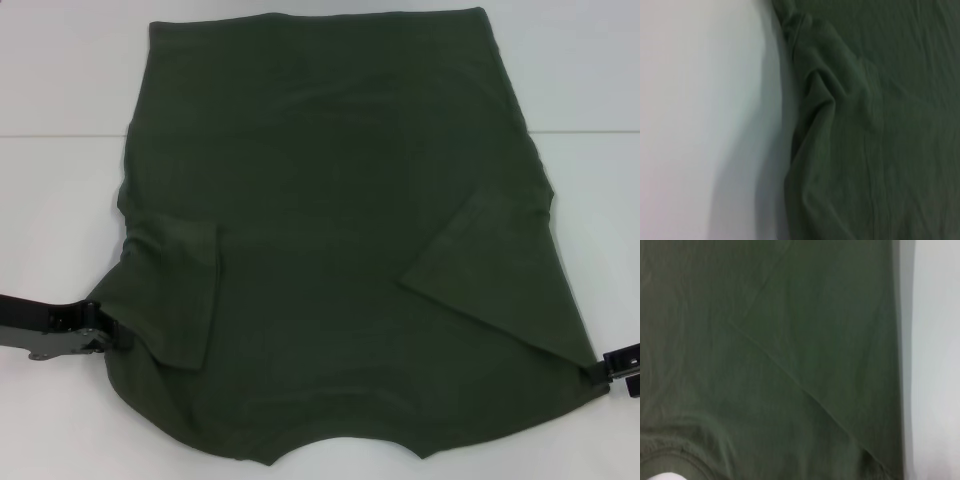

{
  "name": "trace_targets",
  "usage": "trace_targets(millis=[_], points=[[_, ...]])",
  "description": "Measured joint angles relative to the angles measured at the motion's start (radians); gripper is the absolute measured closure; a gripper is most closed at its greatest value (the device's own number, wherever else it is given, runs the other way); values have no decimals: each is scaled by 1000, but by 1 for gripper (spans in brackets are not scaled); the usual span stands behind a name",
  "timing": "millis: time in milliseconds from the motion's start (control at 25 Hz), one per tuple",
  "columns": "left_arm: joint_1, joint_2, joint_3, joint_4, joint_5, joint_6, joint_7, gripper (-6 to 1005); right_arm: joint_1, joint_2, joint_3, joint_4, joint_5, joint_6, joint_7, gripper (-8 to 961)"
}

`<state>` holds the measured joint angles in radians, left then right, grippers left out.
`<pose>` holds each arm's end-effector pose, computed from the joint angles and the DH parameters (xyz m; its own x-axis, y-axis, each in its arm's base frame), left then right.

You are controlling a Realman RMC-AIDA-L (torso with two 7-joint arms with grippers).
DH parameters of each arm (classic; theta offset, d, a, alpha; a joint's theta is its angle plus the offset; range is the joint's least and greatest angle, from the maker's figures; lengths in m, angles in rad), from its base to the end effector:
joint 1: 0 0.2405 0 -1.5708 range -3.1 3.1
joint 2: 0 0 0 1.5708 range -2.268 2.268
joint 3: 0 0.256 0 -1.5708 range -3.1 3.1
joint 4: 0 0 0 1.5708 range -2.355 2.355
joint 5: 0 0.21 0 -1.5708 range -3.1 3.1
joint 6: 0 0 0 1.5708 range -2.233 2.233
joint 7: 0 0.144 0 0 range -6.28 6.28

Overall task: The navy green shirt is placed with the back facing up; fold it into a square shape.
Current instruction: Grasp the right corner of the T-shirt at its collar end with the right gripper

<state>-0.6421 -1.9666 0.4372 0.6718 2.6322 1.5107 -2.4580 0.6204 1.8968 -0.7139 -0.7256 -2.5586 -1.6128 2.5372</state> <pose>-0.3271 0.3439 0.0500 0.0490 0.9604 0.2743 0.9947 -0.0219 -0.1009 0.3197 0.3386 0.0676 0.1115 -0.9887 -0.1001 -0.9761 -0.0900 -0.1979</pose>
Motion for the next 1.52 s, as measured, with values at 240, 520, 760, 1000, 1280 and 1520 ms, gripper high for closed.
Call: trace_targets(millis=[240,520,760,1000,1280,1520], points=[[0,0,0,-3,0,-1,7,961,7,2,-17,6,0,16,5,175],[2,0,0,-3,0,-1,9,961,12,4,-24,12,-1,24,5,175],[4,0,0,-3,-9,-1,11,962,12,4,-34,15,-3,37,6,176],[4,0,0,-3,-10,-1,11,962,12,5,-39,15,-5,46,6,176],[4,0,0,-3,-11,-1,11,962,21,12,-45,19,-5,49,6,175],[4,0,0,-3,-11,-1,20,962,40,19,-47,29,-19,50,6,176]])
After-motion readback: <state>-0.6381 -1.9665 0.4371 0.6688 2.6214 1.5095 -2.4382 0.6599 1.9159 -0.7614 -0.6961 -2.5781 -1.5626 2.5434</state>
